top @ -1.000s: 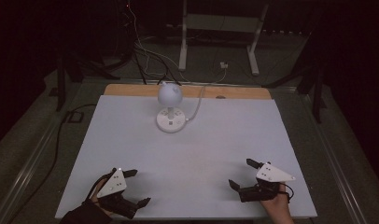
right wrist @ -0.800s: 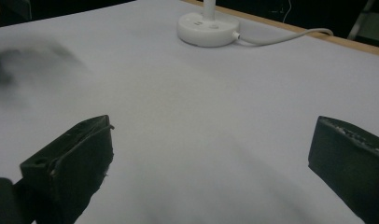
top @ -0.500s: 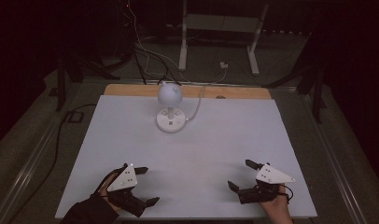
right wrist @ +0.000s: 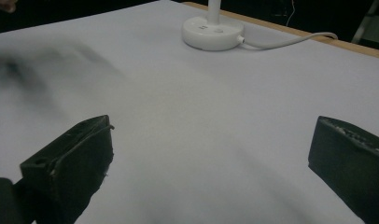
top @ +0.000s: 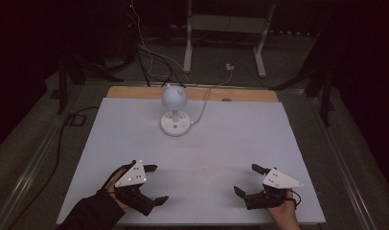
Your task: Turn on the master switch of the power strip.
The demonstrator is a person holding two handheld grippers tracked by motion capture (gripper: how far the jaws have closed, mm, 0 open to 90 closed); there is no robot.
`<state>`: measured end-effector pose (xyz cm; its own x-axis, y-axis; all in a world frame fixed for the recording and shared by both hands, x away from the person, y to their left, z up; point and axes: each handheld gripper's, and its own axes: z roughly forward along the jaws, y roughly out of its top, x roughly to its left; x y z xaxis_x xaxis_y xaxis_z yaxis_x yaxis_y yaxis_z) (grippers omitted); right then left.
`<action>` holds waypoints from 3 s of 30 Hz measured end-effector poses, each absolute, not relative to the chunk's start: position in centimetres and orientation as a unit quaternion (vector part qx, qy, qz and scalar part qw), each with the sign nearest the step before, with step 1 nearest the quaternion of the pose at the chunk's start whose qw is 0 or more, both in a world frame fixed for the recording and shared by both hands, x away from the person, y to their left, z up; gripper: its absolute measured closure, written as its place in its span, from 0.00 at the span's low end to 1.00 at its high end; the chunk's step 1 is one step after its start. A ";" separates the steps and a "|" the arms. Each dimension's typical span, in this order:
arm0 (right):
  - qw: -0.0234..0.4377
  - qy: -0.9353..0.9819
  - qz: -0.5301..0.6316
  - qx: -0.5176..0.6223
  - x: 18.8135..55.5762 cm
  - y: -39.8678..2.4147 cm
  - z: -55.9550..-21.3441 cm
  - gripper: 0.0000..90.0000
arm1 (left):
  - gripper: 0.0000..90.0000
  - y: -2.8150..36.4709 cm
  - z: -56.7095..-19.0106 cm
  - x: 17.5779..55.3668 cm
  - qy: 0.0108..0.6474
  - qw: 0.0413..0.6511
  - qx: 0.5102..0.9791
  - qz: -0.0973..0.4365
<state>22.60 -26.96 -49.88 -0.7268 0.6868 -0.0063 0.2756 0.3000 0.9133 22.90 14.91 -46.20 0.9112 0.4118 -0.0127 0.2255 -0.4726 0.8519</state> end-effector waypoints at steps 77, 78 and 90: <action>0.195 0.774 0.519 0.306 22.7 -27.2 -49.6 0.00 | 0.00 7.4 -44.8 33.4 0.276 0.483 0.817 0.152; 0.194 0.774 0.520 0.306 22.7 -27.2 -49.6 0.00 | 0.00 7.3 -45.1 33.9 0.288 0.482 0.812 0.159; 0.191 0.773 0.523 0.304 22.7 -27.2 -49.6 0.00 | 0.00 6.7 -46.4 35.9 0.326 0.483 0.794 0.173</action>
